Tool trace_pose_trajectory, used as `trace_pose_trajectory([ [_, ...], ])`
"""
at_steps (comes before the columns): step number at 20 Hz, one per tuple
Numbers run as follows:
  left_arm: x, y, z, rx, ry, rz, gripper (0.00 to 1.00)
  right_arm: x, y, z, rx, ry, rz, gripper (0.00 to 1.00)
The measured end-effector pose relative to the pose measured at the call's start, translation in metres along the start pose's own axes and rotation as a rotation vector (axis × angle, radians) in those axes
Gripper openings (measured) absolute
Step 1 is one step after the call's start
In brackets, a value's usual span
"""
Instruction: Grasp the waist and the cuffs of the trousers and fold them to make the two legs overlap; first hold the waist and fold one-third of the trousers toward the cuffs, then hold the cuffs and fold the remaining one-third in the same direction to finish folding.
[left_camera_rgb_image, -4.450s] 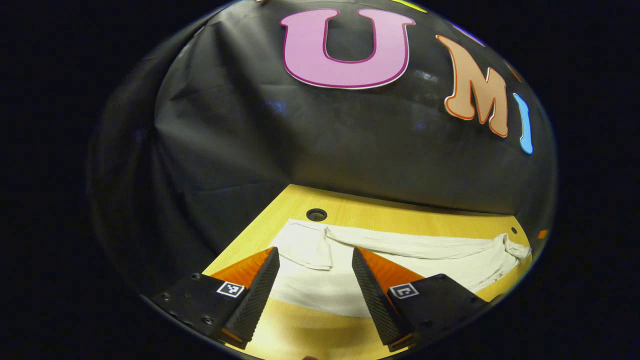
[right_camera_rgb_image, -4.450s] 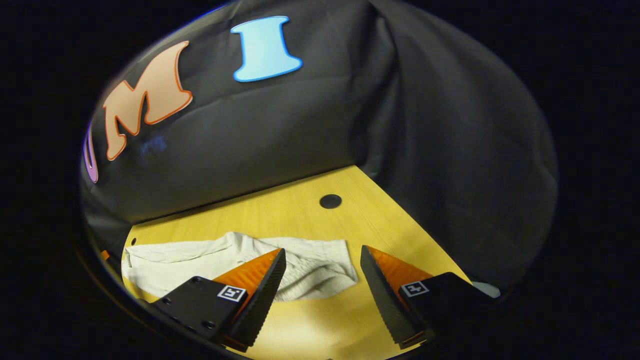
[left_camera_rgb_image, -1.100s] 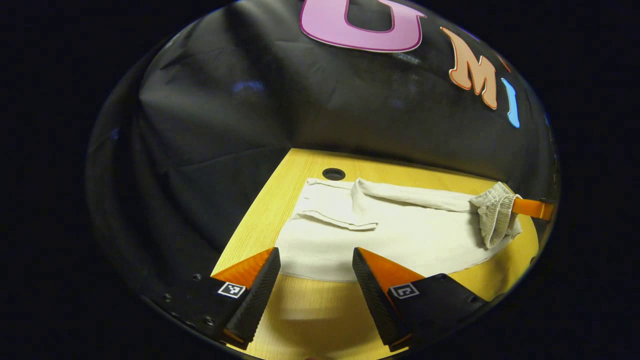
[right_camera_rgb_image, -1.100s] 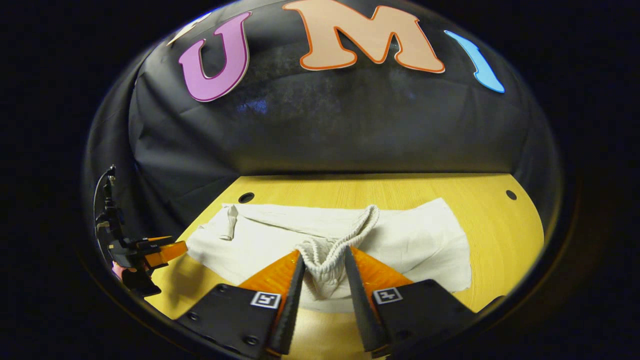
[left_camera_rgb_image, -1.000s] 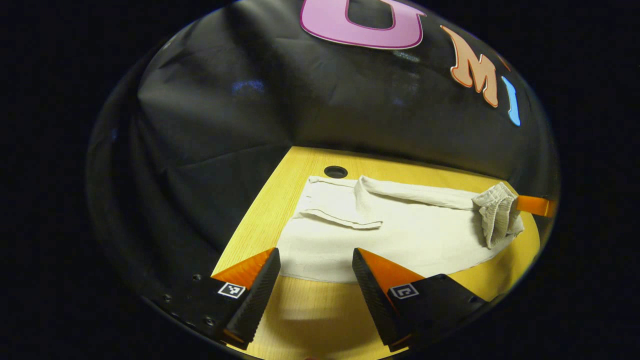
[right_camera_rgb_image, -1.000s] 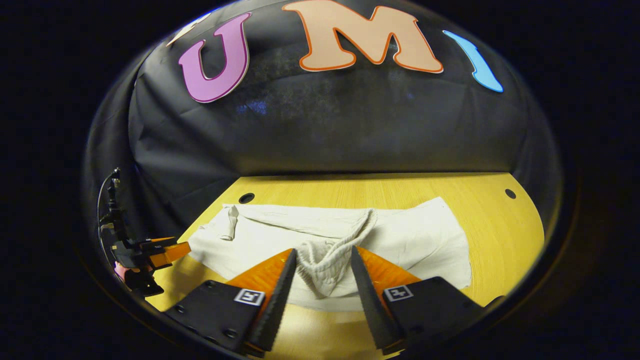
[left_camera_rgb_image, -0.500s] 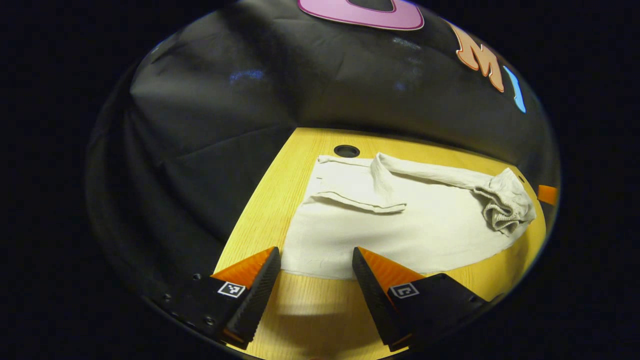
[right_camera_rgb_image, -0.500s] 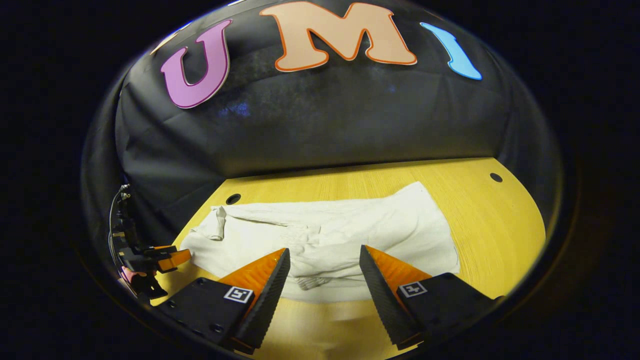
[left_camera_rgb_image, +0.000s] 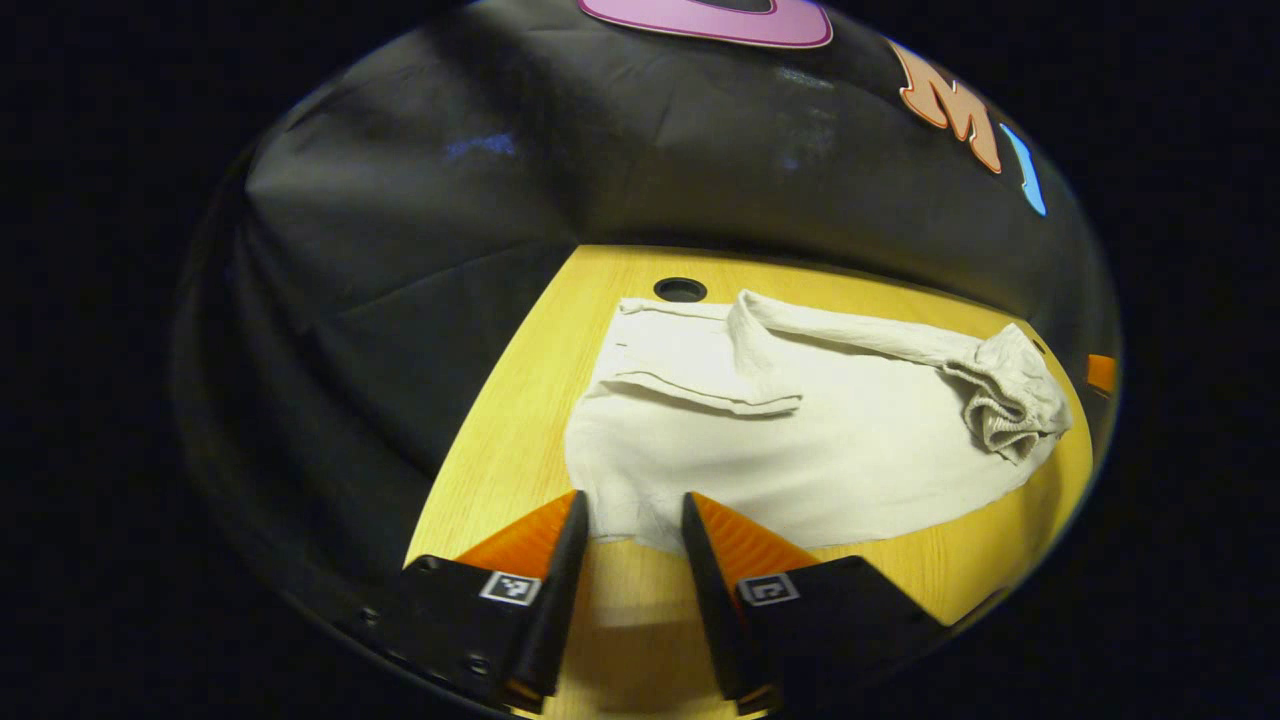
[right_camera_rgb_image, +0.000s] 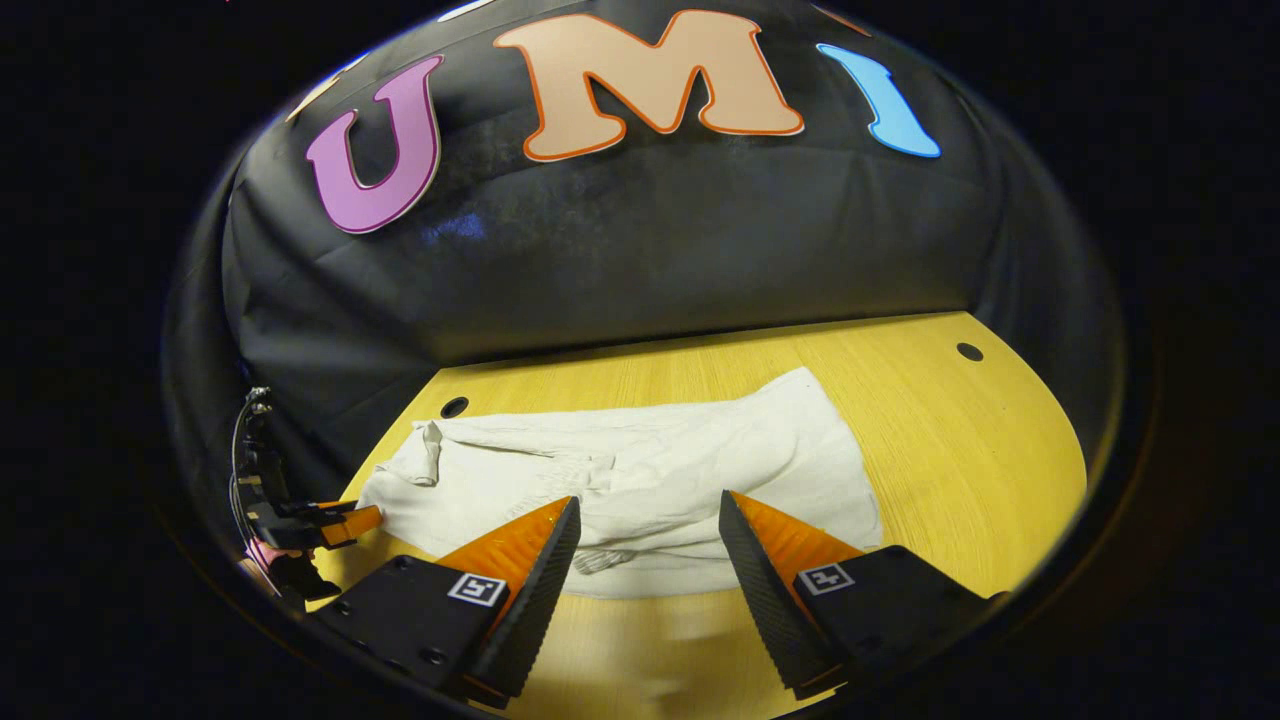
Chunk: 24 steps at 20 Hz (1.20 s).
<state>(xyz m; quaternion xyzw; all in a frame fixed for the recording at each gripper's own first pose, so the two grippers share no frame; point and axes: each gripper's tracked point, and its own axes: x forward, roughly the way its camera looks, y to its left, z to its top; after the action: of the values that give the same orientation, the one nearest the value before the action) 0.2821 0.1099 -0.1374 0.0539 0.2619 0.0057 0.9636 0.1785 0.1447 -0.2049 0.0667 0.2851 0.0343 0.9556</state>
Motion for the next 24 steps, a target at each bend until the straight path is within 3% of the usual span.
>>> trace_pose_trajectory([
  [1, 0.003, -0.009, 0.001, 0.0, -0.006, -0.013, 0.48, -0.002, -0.003, 0.001, -0.001, -0.002, -0.003, 0.9],
  [4, 0.007, -0.018, 0.002, -0.008, -0.002, -0.003, 0.05, -0.014, -0.012, 0.001, -0.008, -0.009, -0.016, 0.9],
  [8, 0.007, -0.019, 0.007, -0.062, -0.036, 0.015, 0.0, -0.023, -0.026, 0.0, -0.015, -0.014, -0.035, 0.9],
  [14, -0.011, -0.029, 0.041, -0.213, -0.13, -0.021, 0.0, -0.037, -0.041, 0.006, -0.035, -0.037, -0.051, 0.9],
  [24, -0.055, -0.132, 0.121, -0.226, -0.271, -0.183, 0.0, -0.057, -0.068, 0.005, -0.036, -0.031, -0.032, 0.9],
])
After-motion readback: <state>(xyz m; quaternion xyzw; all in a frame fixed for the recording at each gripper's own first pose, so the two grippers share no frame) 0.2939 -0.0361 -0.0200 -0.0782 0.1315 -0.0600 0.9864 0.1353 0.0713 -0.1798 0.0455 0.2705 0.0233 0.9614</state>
